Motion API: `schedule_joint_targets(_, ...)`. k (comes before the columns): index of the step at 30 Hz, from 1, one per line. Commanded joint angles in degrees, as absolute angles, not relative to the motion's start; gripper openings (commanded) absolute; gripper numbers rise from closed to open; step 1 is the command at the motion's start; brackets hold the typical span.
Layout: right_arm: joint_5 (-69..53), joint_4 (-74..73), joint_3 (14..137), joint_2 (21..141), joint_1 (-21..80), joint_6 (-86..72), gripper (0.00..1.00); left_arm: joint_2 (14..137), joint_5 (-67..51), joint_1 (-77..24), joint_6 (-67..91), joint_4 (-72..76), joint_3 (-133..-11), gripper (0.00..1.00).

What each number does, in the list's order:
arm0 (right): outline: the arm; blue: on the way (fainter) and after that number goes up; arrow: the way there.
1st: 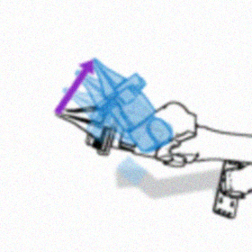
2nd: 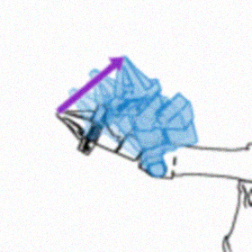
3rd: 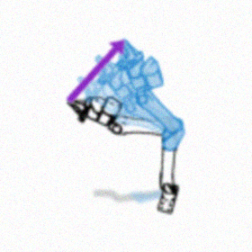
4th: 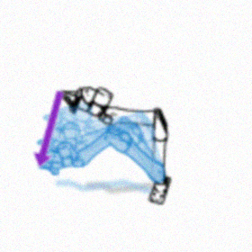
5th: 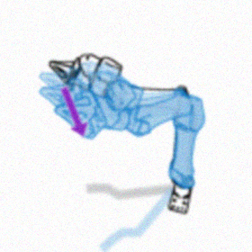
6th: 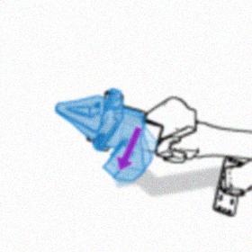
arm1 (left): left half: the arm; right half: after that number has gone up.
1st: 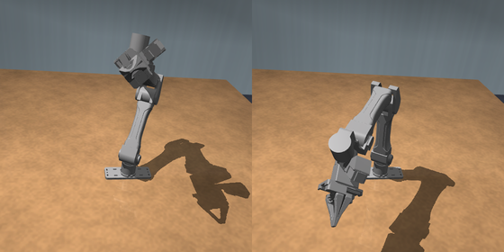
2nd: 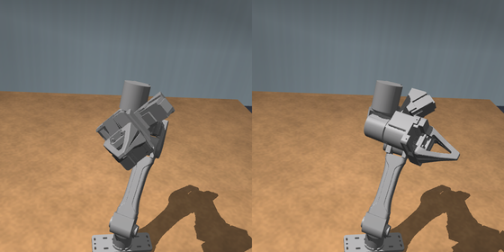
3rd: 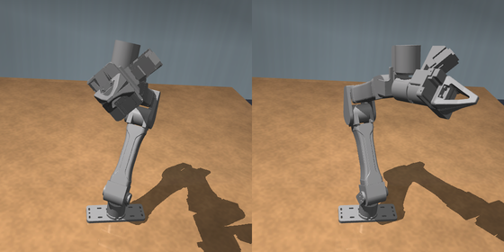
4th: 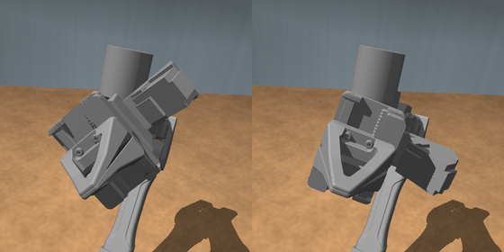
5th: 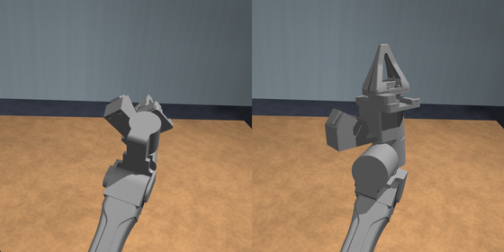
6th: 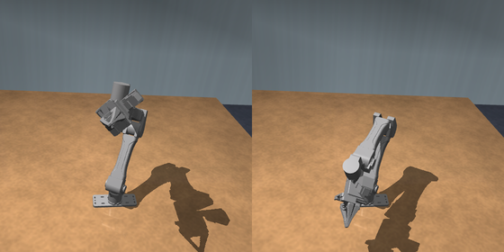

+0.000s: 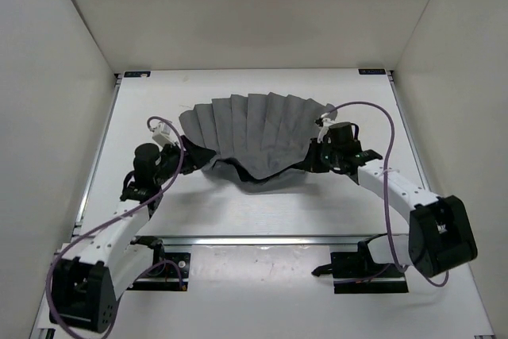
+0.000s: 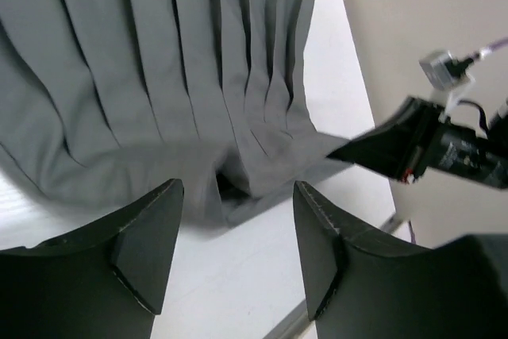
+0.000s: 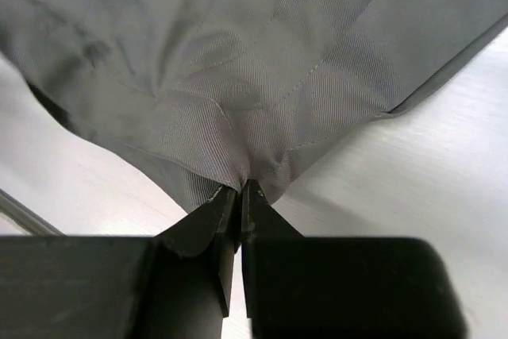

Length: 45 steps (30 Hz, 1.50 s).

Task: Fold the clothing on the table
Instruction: Flatten the skirt out

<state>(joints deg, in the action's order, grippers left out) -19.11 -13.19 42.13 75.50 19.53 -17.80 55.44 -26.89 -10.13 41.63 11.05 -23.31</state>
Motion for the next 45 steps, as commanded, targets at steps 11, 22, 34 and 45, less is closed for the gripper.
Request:
schedule_joint_targets(11, -21.97, -16.69, 34.81, 58.1, 17.32, -19.16, 0.5, 58.1, -23.11, -11.25, 46.05, 2.54, -22.42, 0.77)
schedule_joint_targets(22, -24.34, -8.2, 30.94, 63.35, 13.35, -21.62, 0.53, 59.67, -18.37, -17.4, 45.18, 0.0, -16.87, 0.71)
schedule_joint_targets(34, -14.41, -16.08, 34.89, 72.6, 17.23, -20.22, 0.0, 63.37, -16.62, -16.87, 39.56, -3.25, -16.17, 0.66)
schedule_joint_targets(45, -24.79, -7.46, 34.45, 78.03, 19.33, -20.92, 0.0, 64.77, -9.5, -17.31, 33.4, -11.06, -20.12, 0.64)
